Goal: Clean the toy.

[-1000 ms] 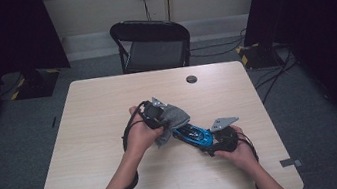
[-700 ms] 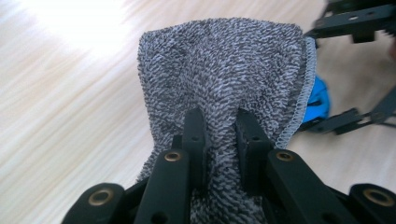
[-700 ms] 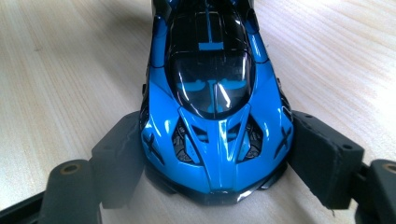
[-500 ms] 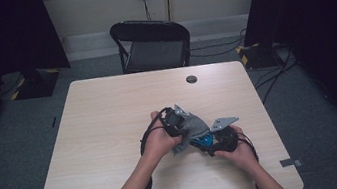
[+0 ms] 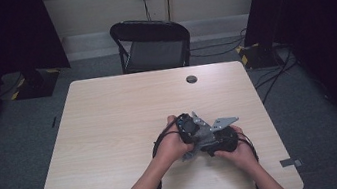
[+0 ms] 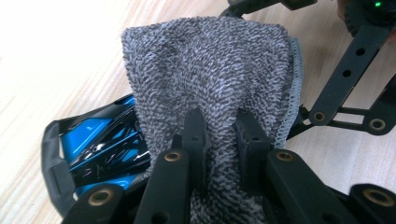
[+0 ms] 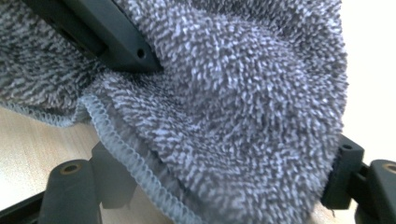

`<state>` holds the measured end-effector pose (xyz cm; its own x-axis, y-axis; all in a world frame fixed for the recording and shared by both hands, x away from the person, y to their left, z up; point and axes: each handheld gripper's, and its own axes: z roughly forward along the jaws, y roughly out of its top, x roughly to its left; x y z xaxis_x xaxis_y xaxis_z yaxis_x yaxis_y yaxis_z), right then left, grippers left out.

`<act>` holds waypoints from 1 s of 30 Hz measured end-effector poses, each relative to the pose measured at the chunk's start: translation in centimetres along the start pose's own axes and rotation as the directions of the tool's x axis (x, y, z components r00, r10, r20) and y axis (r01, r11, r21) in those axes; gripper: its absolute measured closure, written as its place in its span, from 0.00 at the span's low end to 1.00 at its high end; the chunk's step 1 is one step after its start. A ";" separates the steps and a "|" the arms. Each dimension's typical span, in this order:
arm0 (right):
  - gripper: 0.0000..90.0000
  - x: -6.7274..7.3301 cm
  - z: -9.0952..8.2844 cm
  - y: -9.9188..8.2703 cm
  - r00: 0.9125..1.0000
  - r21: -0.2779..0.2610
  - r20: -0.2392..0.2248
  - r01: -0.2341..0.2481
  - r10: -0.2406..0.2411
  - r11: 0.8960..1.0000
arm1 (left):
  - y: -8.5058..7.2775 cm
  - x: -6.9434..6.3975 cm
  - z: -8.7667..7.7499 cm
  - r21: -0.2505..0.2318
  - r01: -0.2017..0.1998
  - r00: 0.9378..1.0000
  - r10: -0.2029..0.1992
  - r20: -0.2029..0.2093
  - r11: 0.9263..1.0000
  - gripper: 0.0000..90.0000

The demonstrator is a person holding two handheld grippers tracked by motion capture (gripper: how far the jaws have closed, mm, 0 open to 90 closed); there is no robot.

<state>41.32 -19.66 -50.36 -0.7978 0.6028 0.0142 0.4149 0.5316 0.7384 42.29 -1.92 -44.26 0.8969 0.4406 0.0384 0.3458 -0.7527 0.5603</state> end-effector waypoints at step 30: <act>0.27 0.0 0.0 0.0 1.000 0.001 -0.001 0.000 0.000 1.000 | -1.0 2.9 -0.8 -0.019 0.118 0.993 -0.118 -0.009 0.993 0.85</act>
<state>41.32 -19.67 -50.35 -0.7982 0.6022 0.0154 0.4156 0.5321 0.7377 44.31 0.54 -44.01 0.8473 0.5306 -0.0205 0.4437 -0.6864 0.5762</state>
